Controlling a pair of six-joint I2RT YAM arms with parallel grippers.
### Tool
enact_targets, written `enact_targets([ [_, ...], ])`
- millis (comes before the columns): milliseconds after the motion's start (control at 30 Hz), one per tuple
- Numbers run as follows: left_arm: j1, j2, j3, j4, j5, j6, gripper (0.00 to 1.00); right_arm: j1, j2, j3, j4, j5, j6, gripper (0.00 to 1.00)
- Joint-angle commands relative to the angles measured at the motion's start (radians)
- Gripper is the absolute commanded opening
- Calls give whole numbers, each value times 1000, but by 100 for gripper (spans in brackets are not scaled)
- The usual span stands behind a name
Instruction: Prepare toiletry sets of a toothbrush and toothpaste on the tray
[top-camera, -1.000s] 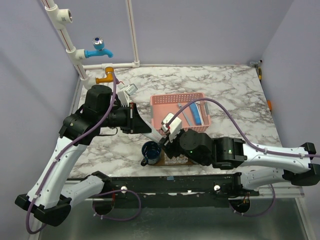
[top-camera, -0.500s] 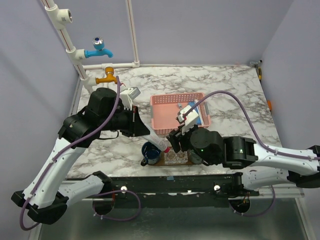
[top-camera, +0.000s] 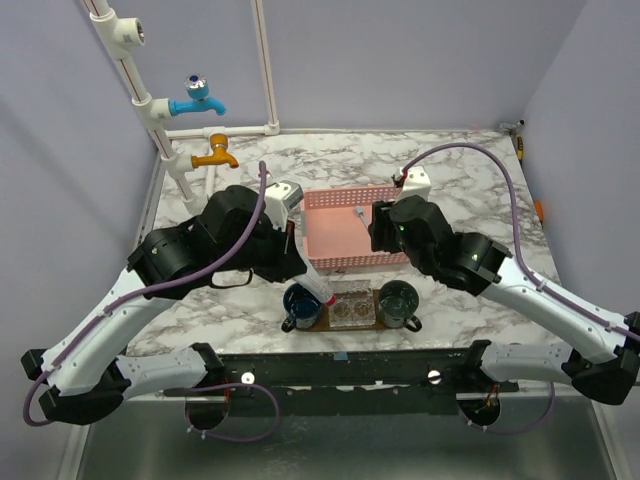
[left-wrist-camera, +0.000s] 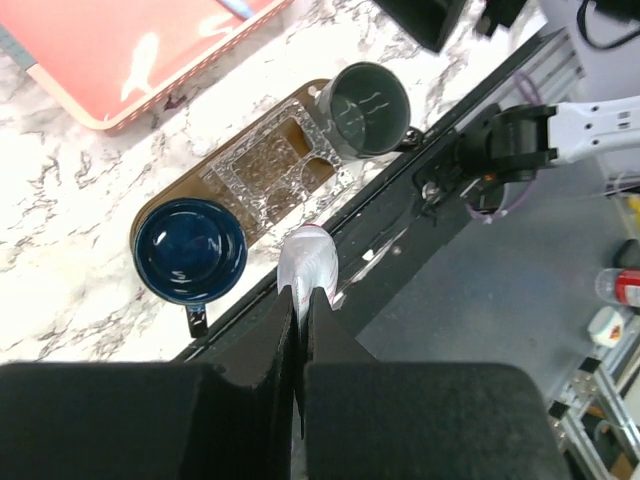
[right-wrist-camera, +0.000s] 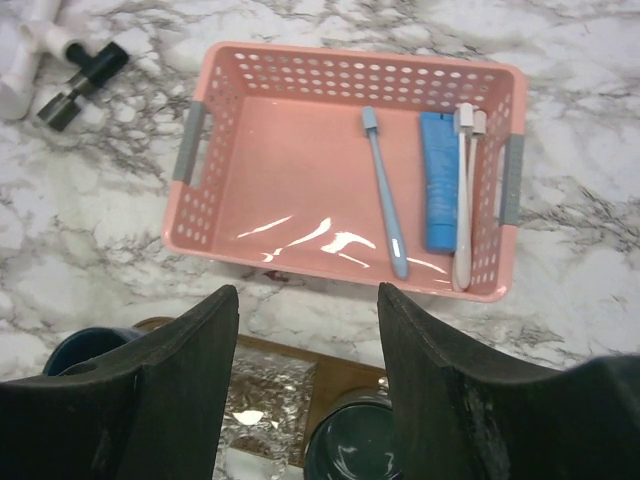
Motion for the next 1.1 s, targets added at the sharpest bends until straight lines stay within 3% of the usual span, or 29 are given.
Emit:
enact_targets([
  [0, -87, 38, 67, -29, -164, -7, 0, -108, 21, -24, -44, -89, 58, 61],
  [233, -218, 115, 119, -50, -373, -10, 0, -219, 47, -57, -58, -172, 67, 61],
  [500, -314, 212, 160, -61, -518, -13, 0, -239, 44, -101, -26, -171, 55, 61],
  [1067, -382, 338, 177, -16, -572, -8, 0, -269, 40, -197, 13, -201, 63, 61],
])
